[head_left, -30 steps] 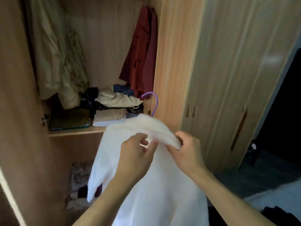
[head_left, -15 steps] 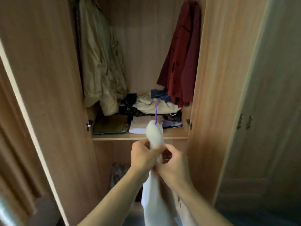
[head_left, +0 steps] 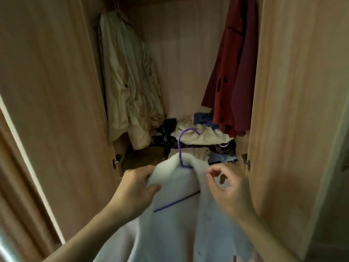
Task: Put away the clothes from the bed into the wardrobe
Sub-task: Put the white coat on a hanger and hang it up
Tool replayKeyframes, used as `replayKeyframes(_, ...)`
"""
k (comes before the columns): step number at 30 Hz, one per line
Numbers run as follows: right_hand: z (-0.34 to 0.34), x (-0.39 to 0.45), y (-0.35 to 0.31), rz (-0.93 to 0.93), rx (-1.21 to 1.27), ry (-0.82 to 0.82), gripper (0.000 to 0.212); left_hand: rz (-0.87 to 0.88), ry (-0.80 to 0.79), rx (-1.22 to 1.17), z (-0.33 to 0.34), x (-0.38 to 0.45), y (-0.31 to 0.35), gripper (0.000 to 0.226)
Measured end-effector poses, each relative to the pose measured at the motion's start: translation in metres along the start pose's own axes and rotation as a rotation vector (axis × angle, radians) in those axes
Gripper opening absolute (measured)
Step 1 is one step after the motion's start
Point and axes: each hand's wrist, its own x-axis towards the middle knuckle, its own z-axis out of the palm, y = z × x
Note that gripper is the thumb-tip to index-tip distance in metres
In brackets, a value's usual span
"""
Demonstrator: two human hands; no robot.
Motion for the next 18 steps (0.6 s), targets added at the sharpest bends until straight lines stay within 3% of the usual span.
replayKeyframes(4, 0.015, 0.024, 0.031, 0.12, 0.004, -0.365, 0.053, 0.217, 0.147, 0.135, 0.004, 0.014, -0.038, 0.036)
replayKeyframes(7, 0.038, 0.036, 0.04, 0.222, -0.039, -0.464, 0.059, 0.294, 0.241, 0.161, 0.005, 0.028, -0.062, 0.037)
replayKeyframes(13, 0.079, 0.069, 0.038, 0.047, -0.036, -0.303, 0.039, 0.422, 0.393, 0.174, -0.007, 0.061, -0.112, 0.045)
replayKeyframes(18, 0.111, 0.105, 0.03, -0.082, -0.072, -0.075, 0.04, 0.541, 0.541, 0.227, -0.015, 0.099, -0.139, 0.042)
